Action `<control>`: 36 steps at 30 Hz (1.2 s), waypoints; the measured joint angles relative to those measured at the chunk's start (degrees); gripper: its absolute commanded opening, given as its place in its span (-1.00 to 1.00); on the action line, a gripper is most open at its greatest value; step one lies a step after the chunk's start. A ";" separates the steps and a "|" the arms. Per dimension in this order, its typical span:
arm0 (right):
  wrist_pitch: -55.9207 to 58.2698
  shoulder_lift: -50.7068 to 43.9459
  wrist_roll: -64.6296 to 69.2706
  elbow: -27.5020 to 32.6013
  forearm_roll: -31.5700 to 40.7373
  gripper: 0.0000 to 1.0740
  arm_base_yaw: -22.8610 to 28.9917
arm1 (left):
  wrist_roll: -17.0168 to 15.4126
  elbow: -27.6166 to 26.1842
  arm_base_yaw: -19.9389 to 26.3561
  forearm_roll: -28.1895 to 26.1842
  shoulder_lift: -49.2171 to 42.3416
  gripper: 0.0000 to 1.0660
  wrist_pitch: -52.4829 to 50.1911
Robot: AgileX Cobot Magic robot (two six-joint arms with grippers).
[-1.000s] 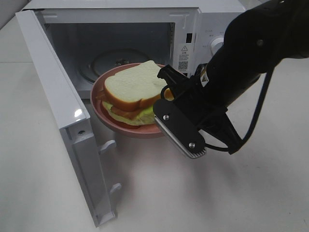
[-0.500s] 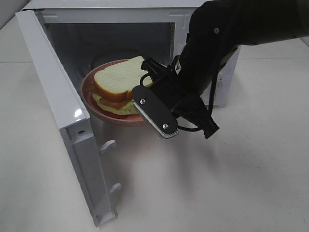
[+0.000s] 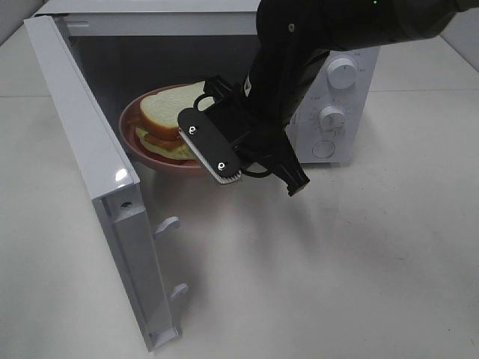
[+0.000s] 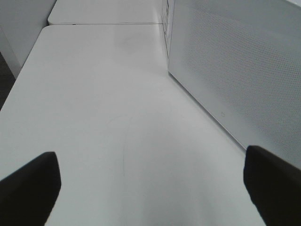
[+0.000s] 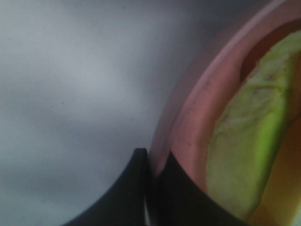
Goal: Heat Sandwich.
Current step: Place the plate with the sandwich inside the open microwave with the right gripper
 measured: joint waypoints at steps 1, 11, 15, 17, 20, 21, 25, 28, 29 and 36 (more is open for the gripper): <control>0.00 0.00 0.00 0.00 0.00 -0.99 0.00 | 0.00 0.00 0.00 0.00 0.00 0.90 0.00; 3.09 5.10 4.24 -7.85 -0.11 -0.99 0.00 | 0.00 0.00 0.00 0.00 0.00 0.90 0.00; 4.30 7.51 6.88 -11.52 -0.69 -0.99 0.00 | 0.00 0.00 0.00 0.00 0.00 0.90 0.00; 5.04 8.54 8.31 -13.46 -1.09 -0.99 0.00 | 0.00 0.00 0.00 0.00 0.00 0.90 0.00; 5.90 10.31 10.54 -16.10 -1.60 -0.99 0.00 | 0.00 0.00 0.00 0.00 0.00 0.90 0.00; 6.07 10.89 11.12 -16.79 -1.72 -0.99 0.00 | 0.00 0.00 0.00 0.00 0.00 0.90 0.00; 6.88 13.18 12.66 -20.00 -1.72 -0.99 0.00 | 0.00 0.00 0.00 0.00 0.00 0.90 0.00; 7.85 15.30 13.58 -23.15 -1.72 -0.99 0.00 | 0.00 0.00 0.00 0.00 0.00 0.90 0.00; 7.85 15.30 13.58 -23.15 -1.72 -0.99 0.00 | 0.00 0.00 0.00 0.00 0.00 0.90 0.00; 8.14 19.19 14.27 -28.30 -1.66 -0.99 -0.40 | 0.00 0.00 0.00 0.00 0.00 0.90 0.00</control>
